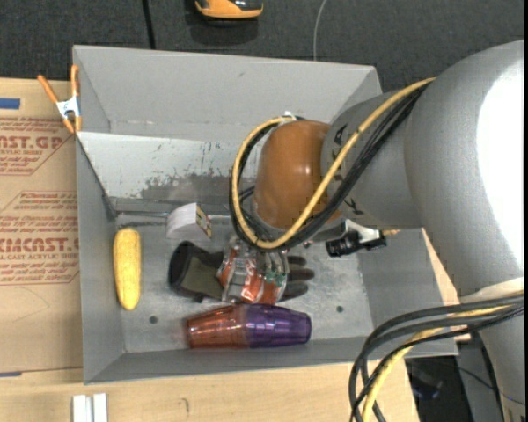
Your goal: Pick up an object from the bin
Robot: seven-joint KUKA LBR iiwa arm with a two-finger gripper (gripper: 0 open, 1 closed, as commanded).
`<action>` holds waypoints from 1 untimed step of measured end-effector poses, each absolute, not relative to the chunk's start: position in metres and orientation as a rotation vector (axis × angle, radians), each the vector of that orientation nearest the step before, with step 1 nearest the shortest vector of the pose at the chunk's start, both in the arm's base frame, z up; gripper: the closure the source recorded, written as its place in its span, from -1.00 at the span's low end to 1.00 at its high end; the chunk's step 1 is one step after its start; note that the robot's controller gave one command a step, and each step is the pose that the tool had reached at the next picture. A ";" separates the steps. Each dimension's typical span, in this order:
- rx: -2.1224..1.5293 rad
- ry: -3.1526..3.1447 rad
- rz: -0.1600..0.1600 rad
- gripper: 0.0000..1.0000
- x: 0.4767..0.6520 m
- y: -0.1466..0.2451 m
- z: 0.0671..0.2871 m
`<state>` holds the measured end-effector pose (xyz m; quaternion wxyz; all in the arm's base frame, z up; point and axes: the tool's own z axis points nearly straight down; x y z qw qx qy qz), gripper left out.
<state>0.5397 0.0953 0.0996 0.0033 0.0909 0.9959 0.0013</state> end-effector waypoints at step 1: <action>0.285 3.122 0.004 1.00 0.540 0.095 0.100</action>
Offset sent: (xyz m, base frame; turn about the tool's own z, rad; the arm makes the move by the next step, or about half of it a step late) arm -0.0085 -0.0507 0.1114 -0.3231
